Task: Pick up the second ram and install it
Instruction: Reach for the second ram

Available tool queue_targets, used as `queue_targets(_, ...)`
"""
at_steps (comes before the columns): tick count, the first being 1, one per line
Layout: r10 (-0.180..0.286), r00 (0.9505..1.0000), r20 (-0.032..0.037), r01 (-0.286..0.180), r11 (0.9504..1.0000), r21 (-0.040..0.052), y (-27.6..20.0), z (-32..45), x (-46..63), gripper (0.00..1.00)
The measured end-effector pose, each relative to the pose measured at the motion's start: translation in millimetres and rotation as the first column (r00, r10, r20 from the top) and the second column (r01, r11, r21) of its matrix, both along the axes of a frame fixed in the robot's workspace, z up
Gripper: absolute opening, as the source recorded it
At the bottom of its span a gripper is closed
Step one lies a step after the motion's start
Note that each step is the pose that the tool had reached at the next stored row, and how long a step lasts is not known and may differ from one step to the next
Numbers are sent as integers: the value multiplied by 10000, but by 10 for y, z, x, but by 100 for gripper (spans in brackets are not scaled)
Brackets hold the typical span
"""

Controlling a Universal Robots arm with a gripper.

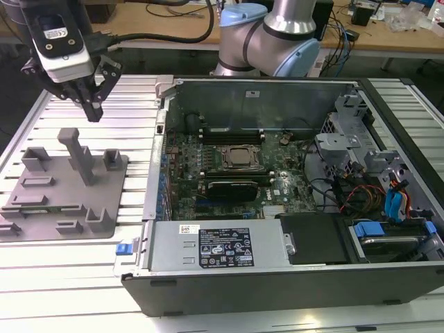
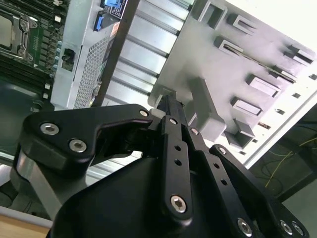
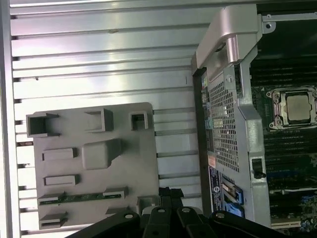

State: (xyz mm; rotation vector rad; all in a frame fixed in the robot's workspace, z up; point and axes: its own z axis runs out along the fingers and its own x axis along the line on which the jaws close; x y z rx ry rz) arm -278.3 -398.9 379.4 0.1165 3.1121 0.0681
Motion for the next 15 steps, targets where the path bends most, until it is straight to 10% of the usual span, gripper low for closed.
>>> queue_targets(7,1,10000,1,-1,10000,1,-12,-56,-163,8)
queue_targets(15,0,10000,1,0,10000,1,-12,-119,-609,8)
